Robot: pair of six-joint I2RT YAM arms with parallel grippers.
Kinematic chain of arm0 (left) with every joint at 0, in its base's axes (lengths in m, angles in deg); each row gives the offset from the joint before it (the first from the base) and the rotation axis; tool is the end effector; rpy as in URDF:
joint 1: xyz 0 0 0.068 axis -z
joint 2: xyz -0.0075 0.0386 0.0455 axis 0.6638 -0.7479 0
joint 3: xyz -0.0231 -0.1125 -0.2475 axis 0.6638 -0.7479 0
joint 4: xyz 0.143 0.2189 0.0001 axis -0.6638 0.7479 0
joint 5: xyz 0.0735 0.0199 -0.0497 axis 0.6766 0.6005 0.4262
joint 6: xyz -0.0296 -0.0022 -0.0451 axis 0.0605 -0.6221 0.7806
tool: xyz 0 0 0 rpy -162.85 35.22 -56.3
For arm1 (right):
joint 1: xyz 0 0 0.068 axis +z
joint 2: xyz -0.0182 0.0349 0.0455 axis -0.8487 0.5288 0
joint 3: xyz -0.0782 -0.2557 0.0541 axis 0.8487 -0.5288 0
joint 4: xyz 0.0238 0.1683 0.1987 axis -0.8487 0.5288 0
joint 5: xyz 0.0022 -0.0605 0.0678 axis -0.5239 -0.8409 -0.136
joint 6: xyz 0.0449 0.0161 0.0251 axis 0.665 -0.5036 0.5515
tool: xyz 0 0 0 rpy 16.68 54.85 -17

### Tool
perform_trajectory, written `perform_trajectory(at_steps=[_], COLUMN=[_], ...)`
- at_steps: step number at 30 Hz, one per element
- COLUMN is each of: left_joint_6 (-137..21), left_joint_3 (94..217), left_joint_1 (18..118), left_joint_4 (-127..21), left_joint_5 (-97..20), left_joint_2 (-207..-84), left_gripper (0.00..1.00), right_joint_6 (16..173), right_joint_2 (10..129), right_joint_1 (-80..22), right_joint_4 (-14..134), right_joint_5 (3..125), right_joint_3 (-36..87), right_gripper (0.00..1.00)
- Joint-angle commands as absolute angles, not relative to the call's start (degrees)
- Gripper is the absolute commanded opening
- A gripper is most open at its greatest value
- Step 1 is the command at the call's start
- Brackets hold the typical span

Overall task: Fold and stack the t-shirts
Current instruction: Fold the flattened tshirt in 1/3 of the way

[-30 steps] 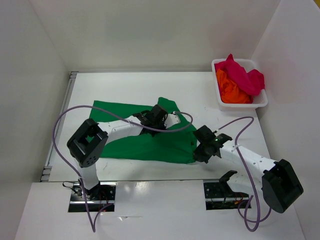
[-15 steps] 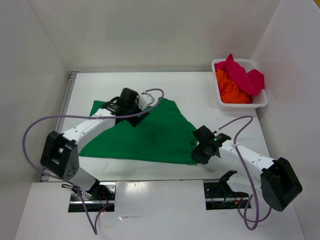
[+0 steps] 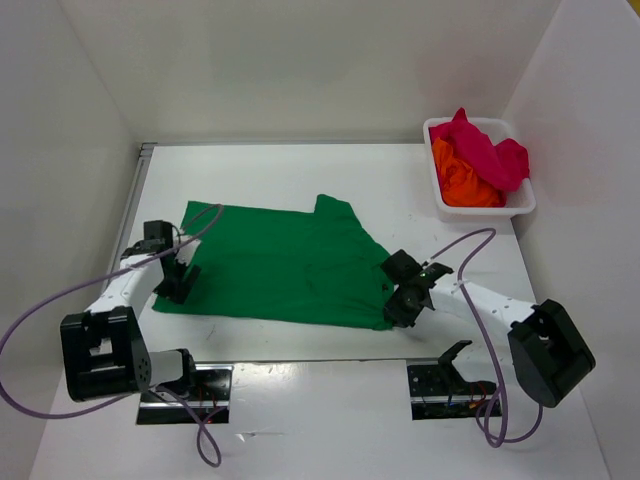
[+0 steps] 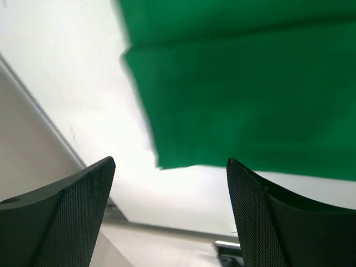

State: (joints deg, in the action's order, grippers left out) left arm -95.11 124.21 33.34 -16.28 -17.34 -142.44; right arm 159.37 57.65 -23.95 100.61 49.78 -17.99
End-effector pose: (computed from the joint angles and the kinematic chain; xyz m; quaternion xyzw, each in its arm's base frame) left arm 0.2211 0.0401 0.1870 0.1227 0.9656 0.1643 0.1596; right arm 0.1516 0.0979 0.1523 0.3229 0.9394 0.0466 0.1051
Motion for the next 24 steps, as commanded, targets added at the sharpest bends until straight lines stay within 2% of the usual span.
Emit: perform_trajectory(at_steps=[1,2,3,6,9,11,13,14,17,18,20,21,24], left_joint_6=[-100.1,-100.8,-101.5,-103.3,-105.1,-105.1,-105.1,-104.4,-104.4,-105.0,-105.8,-106.5,-107.8], left_joint_3=[123.4,123.9,125.5,127.6,128.1,129.5,130.6,131.4,130.6,130.0,129.3,128.4,126.8], left_joint_1=[25.6,23.6,19.8,16.6,16.5,16.5,16.5,16.5,16.5,16.5,16.5,16.0,15.1], left_joint_4=[-19.5,-20.1,-20.1,-17.7,-16.2,-15.5,-14.8,-14.3,-14.3,-13.7,-13.1,-12.4,-11.0], left_joint_5=[-15.6,-15.6,-16.8,-21.1,-24.7,-28.1,-31.1,-32.0,-32.7,-32.7,-31.3,-30.3,-27.2], left_joint_2=[-143.5,-145.2,-146.0,-150.2,-155.6,-159.5,-162.2,-162.7,-162.0,-162.0,-161.2,-160.2,-156.6], left_gripper=[0.88,0.88,0.88,0.88,0.88,0.82,0.73,0.58,0.41,0.26,0.1,0.05,0.02], right_joint_6=[159.3,159.3,159.3,159.3,159.9,159.9,159.9,159.9,159.9,159.9,159.9,159.9,159.9], right_joint_2=[58.9,58.2,57.7,56.6,55.4,54.8,54.8,54.8,55.3,55.3,55.3,54.8,54.2], right_joint_1=[-23.4,-23.4,-23.4,-23.4,-23.4,-23.4,-23.4,-23.4,-22.9,-22.9,-22.9,-22.2,-21.5], right_joint_4=[99.3,99.3,99.3,99.3,99.3,98.8,98.8,98.8,98.8,98.8,99.4,99.4,100.8], right_joint_5=[48.0,48.0,48.0,48.0,48.0,48.0,48.0,48.0,48.0,48.0,48.5,49.1,49.8], right_joint_3=[-17.3,-17.3,-17.3,-17.9,-17.9,-18.5,-18.5,-18.5,-18.5,-18.5,-18.5,-18.5,-18.0], right_gripper=[0.28,0.23,0.14,0.04,0.04,0.0,0.0,0.0,0.0,0.0,0.0,0.0,0.0])
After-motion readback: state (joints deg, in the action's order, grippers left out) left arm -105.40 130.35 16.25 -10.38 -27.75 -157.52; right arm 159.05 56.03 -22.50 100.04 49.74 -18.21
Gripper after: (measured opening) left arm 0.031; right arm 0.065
